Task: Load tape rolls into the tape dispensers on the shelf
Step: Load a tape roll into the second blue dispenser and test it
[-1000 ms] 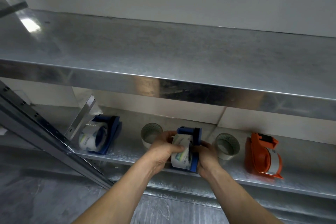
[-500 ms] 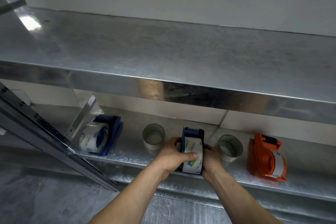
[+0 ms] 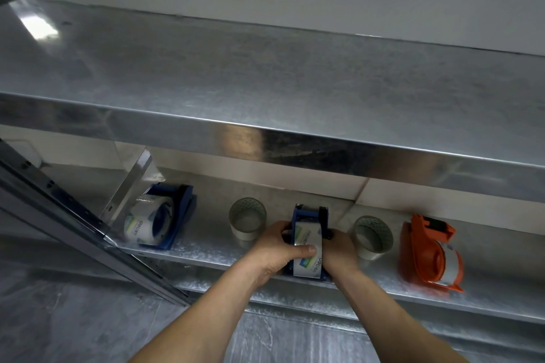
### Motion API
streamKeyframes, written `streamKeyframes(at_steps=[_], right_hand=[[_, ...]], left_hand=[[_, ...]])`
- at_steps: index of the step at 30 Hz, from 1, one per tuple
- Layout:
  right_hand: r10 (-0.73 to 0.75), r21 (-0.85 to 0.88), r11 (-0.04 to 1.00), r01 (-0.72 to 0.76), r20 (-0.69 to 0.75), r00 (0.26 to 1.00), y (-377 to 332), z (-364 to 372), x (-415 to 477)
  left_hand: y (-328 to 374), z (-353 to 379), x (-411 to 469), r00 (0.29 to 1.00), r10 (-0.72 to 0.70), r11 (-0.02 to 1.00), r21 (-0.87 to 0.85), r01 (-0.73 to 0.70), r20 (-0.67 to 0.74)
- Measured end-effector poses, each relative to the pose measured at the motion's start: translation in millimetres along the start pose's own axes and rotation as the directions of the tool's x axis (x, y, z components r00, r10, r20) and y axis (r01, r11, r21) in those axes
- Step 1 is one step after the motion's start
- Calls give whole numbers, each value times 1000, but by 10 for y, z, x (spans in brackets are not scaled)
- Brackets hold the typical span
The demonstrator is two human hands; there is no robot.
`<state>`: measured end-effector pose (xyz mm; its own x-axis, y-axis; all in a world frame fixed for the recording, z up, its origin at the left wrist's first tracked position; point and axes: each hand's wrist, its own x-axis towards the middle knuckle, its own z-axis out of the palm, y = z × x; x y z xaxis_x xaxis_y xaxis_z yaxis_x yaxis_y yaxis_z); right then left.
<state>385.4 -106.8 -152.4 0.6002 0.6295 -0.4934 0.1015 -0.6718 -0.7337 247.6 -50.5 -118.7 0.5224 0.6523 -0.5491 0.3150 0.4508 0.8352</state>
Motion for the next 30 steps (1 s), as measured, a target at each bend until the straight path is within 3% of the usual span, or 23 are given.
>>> streamKeyframes(at_steps=[3,8,23,30], right_hand=[[-76,-88,993,72,-36,996,23,-42,-31],[-50,34,998,52,-56,997,68,-81,-67],[-66,-17,998,66,-8,998,10,-84,-262],[14,183,983,-9,-26,1000,-1,-115,-312]], left_hand=[[25,16,-5,1000,-2,999,40,2,0],[53,18,-50,998,-49,999,10,48,33],[35,41,-159,996,-72,997,41,70,54],[87,-7,-230,997,-52,998,33,50,58]])
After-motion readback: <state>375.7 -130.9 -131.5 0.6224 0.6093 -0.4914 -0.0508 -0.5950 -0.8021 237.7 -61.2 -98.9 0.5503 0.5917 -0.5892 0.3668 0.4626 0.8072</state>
